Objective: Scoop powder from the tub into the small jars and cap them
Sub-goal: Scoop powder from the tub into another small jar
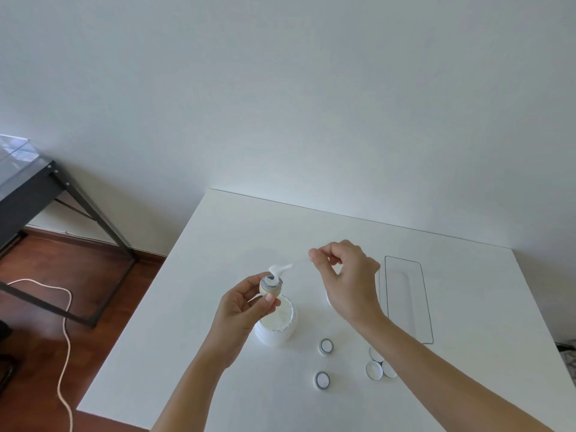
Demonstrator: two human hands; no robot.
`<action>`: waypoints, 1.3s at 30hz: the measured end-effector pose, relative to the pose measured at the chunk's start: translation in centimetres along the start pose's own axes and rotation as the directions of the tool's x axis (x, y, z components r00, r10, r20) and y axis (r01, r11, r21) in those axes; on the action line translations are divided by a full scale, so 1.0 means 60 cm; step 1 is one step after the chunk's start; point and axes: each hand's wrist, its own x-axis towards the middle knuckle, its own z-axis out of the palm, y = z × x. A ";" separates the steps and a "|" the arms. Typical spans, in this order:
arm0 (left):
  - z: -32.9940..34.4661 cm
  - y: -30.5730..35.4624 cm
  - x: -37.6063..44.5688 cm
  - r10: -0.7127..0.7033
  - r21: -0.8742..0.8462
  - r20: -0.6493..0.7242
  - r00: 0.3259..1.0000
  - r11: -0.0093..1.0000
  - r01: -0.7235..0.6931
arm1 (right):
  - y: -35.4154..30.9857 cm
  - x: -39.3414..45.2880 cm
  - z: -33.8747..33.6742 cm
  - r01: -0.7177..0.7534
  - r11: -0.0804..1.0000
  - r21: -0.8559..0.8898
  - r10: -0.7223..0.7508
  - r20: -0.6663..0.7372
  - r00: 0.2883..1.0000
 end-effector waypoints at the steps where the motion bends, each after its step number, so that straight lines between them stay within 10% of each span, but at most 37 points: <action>1: 0.000 0.000 0.001 -0.002 -0.005 -0.001 1.000 1.000 0.002 | 0.001 -0.005 0.002 0.058 0.998 -0.016 -0.059 -0.032 0.998; 13: 0.005 0.005 0.002 -0.016 -0.046 0.006 1.000 0.999 0.017 | 0.034 -0.018 0.011 0.586 0.753 -0.299 -0.651 -0.213 0.728; 23: 0.008 0.011 0.002 -0.010 -0.063 -0.001 1.000 0.998 0.010 | 0.043 -0.028 0.002 0.685 0.613 -0.394 -0.781 -0.169 0.601; 30: 0.002 0.007 0.003 -0.008 -0.058 -0.019 1.000 0.998 0.007 | 0.040 -0.030 -0.012 0.619 0.722 -0.308 -0.688 -0.232 0.688; 39: -0.003 0.000 0.004 0.015 0.000 -0.035 0.999 1.000 -0.015 | 0.021 -0.019 -0.005 0.013 0.991 0.132 0.004 -0.128 0.992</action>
